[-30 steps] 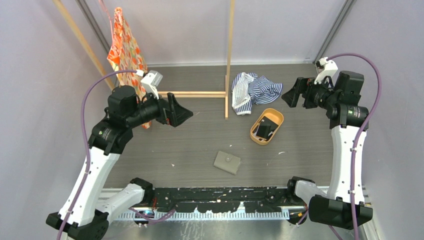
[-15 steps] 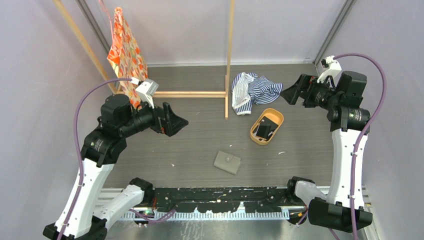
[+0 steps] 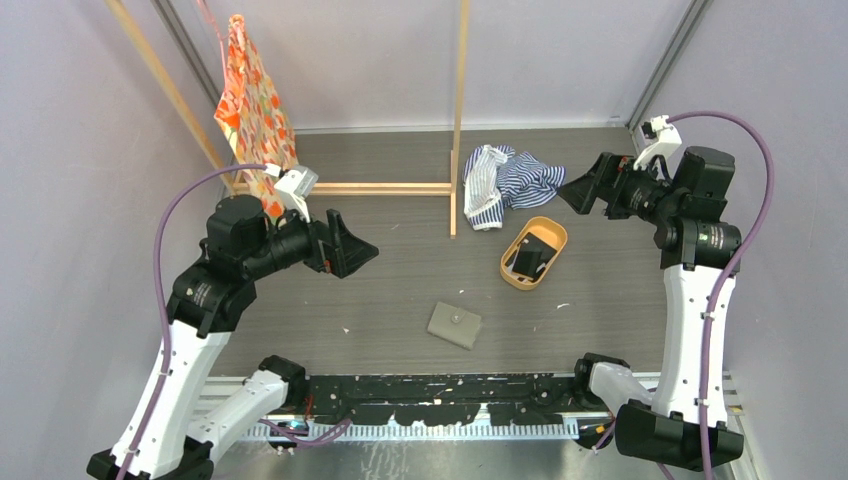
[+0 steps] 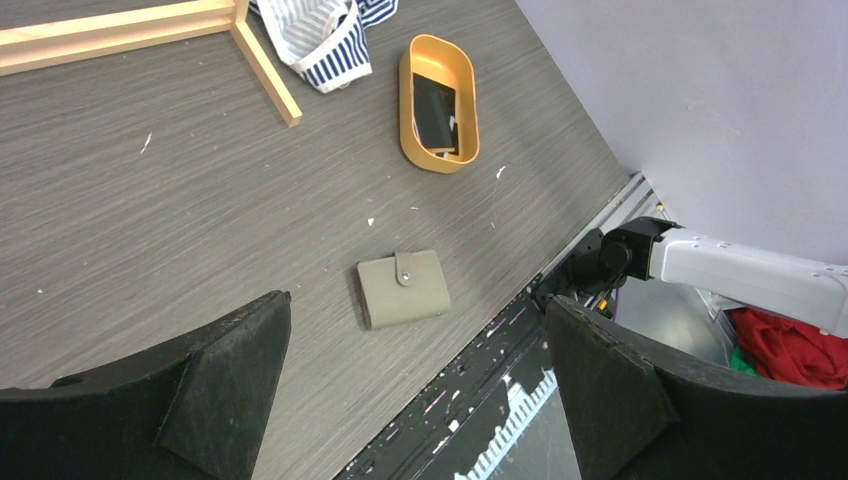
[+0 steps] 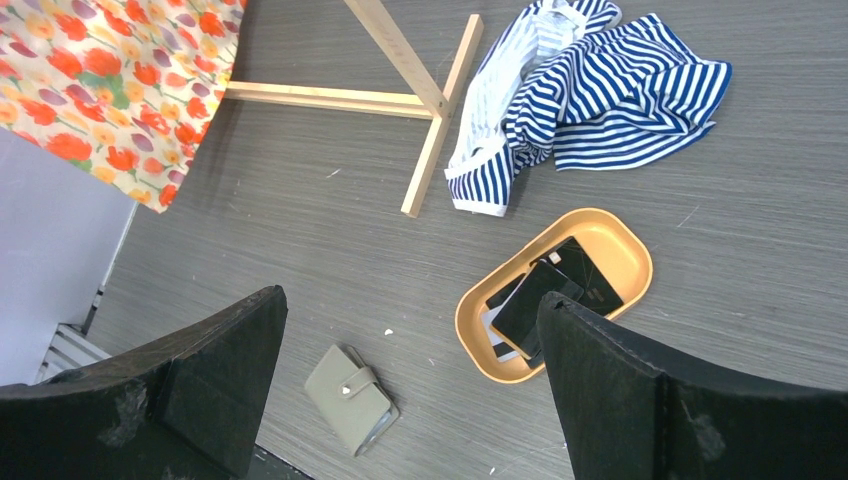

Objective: Put the credit cards into the card holder
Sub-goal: Reset both arms

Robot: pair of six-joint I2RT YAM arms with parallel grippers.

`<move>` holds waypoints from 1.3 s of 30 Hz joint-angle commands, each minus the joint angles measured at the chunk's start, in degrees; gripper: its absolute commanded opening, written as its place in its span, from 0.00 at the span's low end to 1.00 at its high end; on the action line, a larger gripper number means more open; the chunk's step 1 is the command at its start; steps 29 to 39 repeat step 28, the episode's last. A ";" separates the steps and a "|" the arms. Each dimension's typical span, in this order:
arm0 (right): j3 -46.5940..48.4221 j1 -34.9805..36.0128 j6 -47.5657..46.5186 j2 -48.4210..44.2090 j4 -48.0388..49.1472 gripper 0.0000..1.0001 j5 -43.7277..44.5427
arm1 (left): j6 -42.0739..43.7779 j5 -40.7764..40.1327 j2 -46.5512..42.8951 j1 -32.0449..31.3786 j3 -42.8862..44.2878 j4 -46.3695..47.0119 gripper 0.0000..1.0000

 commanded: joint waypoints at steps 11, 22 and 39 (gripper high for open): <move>3.52 -0.14 2.71 -1.27 -0.81 1.00 -0.09 | -2.70 2.10 -0.83 0.18 3.75 3.36 1.00; 7.02 -0.16 2.77 -0.97 -2.81 1.00 -0.35 | -1.39 1.10 -0.47 0.18 8.73 -0.38 1.00; 7.78 -0.12 2.17 -0.65 -3.00 1.00 -0.84 | -1.15 0.20 -0.93 0.18 8.95 -1.25 1.00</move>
